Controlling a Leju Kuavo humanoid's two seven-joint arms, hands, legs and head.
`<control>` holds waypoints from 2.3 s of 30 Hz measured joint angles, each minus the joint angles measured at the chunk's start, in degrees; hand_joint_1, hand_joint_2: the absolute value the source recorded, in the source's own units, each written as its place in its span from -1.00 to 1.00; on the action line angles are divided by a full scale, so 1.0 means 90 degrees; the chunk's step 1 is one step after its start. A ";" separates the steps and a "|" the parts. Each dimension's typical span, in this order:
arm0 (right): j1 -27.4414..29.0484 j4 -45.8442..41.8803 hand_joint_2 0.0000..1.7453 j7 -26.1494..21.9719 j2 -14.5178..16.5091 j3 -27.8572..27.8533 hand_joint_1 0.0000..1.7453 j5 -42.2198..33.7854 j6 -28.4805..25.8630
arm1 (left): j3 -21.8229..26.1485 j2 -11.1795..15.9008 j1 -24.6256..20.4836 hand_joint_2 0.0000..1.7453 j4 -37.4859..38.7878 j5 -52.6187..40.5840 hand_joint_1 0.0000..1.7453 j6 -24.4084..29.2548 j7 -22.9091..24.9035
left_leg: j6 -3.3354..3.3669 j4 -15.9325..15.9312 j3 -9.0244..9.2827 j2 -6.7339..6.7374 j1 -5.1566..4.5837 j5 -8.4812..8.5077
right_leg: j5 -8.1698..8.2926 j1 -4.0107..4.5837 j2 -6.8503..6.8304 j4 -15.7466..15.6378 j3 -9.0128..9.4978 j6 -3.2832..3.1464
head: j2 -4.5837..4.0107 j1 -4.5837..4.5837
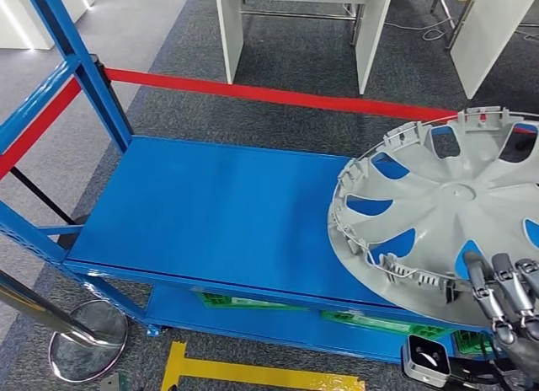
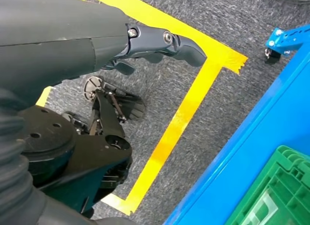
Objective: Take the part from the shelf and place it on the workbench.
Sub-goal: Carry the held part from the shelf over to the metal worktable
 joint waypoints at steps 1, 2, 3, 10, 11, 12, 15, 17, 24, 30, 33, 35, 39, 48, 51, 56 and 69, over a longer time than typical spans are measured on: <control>0.0004 0.0000 1.00 0.0006 0.0000 0.0010 1.00 -0.0001 0.0000 | -0.0001 0.0001 0.0000 1.00 0.0003 -0.0004 -1.00 -0.0007 0.0001 | 0.0035 -0.0088 0.0042 0.0003 0.0013 0.0033 | -0.0026 0.0005 -0.0001 0.0015 0.0003 0.0009 | 0.0000 0.0007; 0.0004 0.0000 1.00 0.0011 0.0000 0.0019 1.00 -0.0002 -0.0001 | -0.0001 0.0001 -0.0002 1.00 0.0005 -0.0004 -1.00 -0.0012 0.0001 | 0.0074 -0.0185 0.0089 0.0008 0.0030 0.0071 | -0.0100 0.0011 0.0006 0.0110 -0.0039 0.0012 | 0.0001 0.0016; 0.0005 0.0000 1.00 0.0015 0.0000 0.0026 1.00 -0.0002 -0.0001 | -0.0002 0.0000 -0.0005 1.00 0.0009 -0.0004 -1.00 -0.0016 0.0002 | 0.0104 -0.0268 0.0133 0.0013 0.0047 0.0109 | -0.0240 0.0017 0.0013 0.0345 -0.0157 0.0010 | 0.0001 0.0030; 0.0032 0.0009 1.00 0.0137 0.0000 0.0098 1.00 -0.0001 -0.0002 | -0.0002 -0.0009 0.0002 1.00 0.0032 -0.0008 -1.00 -0.0080 0.0019 | 0.0022 -0.0193 0.0139 -0.0002 0.0093 0.0053 | 0.0030 -0.0067 0.0018 0.0915 -0.0766 0.0162 | 0.0000 0.0061; 0.0028 0.0013 1.00 0.0165 0.0000 0.0112 1.00 -0.0001 -0.0002 | -0.0002 -0.0003 0.0000 1.00 0.0034 -0.0011 -1.00 -0.0092 0.0025 | -0.0030 -0.0125 0.0107 -0.0012 0.0097 0.0018 | 0.0217 -0.0078 0.0035 0.0604 -0.0627 0.0184 | 0.0001 0.0075; 0.0030 0.0018 1.00 0.0193 0.0000 0.0126 1.00 0.0000 -0.0002 | -0.0002 0.0004 0.0001 1.00 0.0037 -0.0016 -1.00 -0.0100 0.0030 | -0.0077 -0.0059 0.0075 -0.0020 0.0088 -0.0008 | 0.0306 -0.0087 0.0055 0.0417 -0.0543 0.0181 | 0.0001 0.0082; 0.0036 0.0027 1.00 0.0274 0.0000 0.0174 1.00 0.0004 -0.0010 | -0.0002 0.0022 0.0003 1.00 0.0046 -0.0052 -1.00 -0.0103 0.0044 | -0.0167 0.0048 -0.0003 -0.0037 0.0055 -0.0008 | 0.0313 -0.0080 0.0100 0.0422 -0.0568 0.0062 | 0.0002 0.0065; 0.0026 0.0027 1.00 0.0308 0.0000 0.0193 1.00 0.0009 -0.0021 | -0.0002 0.0027 0.0005 1.00 0.0049 -0.0073 -1.00 -0.0093 0.0049 | -0.0225 0.0172 -0.0061 -0.0020 0.0067 -0.0152 | 0.0344 -0.0086 0.0072 0.0432 -0.0617 -0.0018 | 0.0001 0.0044; 0.0015 0.0019 1.00 0.0432 0.0000 0.0265 1.00 0.0007 -0.0044 | -0.0002 0.0026 0.0007 1.00 0.0061 -0.0080 -1.00 -0.0094 0.0057 | -0.0191 0.1483 -0.0252 0.0006 0.0056 -0.0938 | 0.0552 0.0059 -0.0020 0.0432 -0.0892 -0.0227 | 0.0000 0.0009; 0.0051 0.0026 1.00 0.0495 -0.0004 0.0309 1.00 0.0014 -0.0046 | -0.0003 0.0045 -0.0019 1.00 0.0061 -0.0084 -1.00 -0.0109 0.0058 | 0.0131 -0.0121 0.0613 0.0054 -0.0146 -0.0436 | 0.0811 0.0051 -0.0040 0.0368 -0.1013 -0.0128 | 0.0000 0.0012; 0.0088 0.0035 1.00 0.0522 -0.0024 0.0349 1.00 0.0010 -0.0046 | -0.0002 0.0036 -0.0019 1.00 0.0063 -0.0084 -1.00 -0.0109 0.0059 | 0.0137 -0.0326 0.0520 0.0086 -0.0096 -0.0181 | 0.0582 0.0057 -0.0014 0.0515 -0.1135 -0.0039 | 0.0000 0.0027; 0.0104 0.0046 1.00 0.0529 -0.0044 0.0375 1.00 0.0007 -0.0046 | -0.0002 0.0030 -0.0028 1.00 0.0063 -0.0084 -1.00 -0.0109 0.0060 | 0.0148 -0.0377 0.0371 0.0097 -0.0071 -0.0025 | -0.0006 0.0062 0.0010 0.1091 -0.1313 -0.0003 | 0.0000 0.0038; 0.0122 0.0085 1.00 0.0525 -0.0078 0.0424 1.00 0.0006 -0.0046 | -0.0002 0.0007 -0.0026 1.00 0.0063 -0.0088 -1.00 -0.0109 0.0069 | 0.0101 -0.0304 -0.0019 0.0109 -0.0054 0.0220 | -0.0112 0.0032 0.0012 0.1827 -0.1200 0.0093 | 0.0000 0.0040; 0.0121 0.0143 1.00 0.0537 -0.0125 0.0492 1.00 0.0013 -0.0046 | -0.0002 0.0015 -0.0006 1.00 0.0064 -0.0119 -1.00 -0.0086 0.0074 | -0.0184 0.0184 -0.0472 0.0086 -0.0024 0.0187 | 0.0081 0.0011 -0.0002 0.0193 -0.0225 -0.0148 | 0.0001 0.0023; 0.0126 0.0165 1.00 0.0577 -0.0128 0.0501 1.00 0.0016 -0.0046 | -0.0002 0.0016 -0.0004 1.00 0.0066 -0.0123 -1.00 -0.0087 0.0074 | -0.0304 0.1172 -0.0649 0.0083 0.0039 -0.0750 | 0.0275 0.0009 -0.0023 0.0199 -0.0402 -0.0241 | 0.0000 0.0005; 0.0240 0.0238 1.00 0.0954 -0.0127 0.0537 1.00 0.0016 -0.0048 | -0.0002 0.0018 -0.0010 1.00 0.0065 -0.0157 -1.00 -0.0114 0.0093 | -0.0274 0.0950 0.0090 0.0078 0.0071 -0.0486 | 0.0592 0.0013 -0.0039 0.0245 -0.0791 -0.0197 | 0.0000 0.0004; 0.0665 0.0271 1.00 0.1751 -0.0308 0.0991 1.00 -0.0376 -0.0051 | 0.0002 0.0018 -0.0043 1.00 0.0076 -0.0277 -1.00 -0.0194 0.0098 | 0.0045 -0.0365 0.0023 0.0125 -0.0031 0.0208 | -0.0259 0.0025 0.0008 0.1944 -0.1236 0.0077 | 0.0000 0.0061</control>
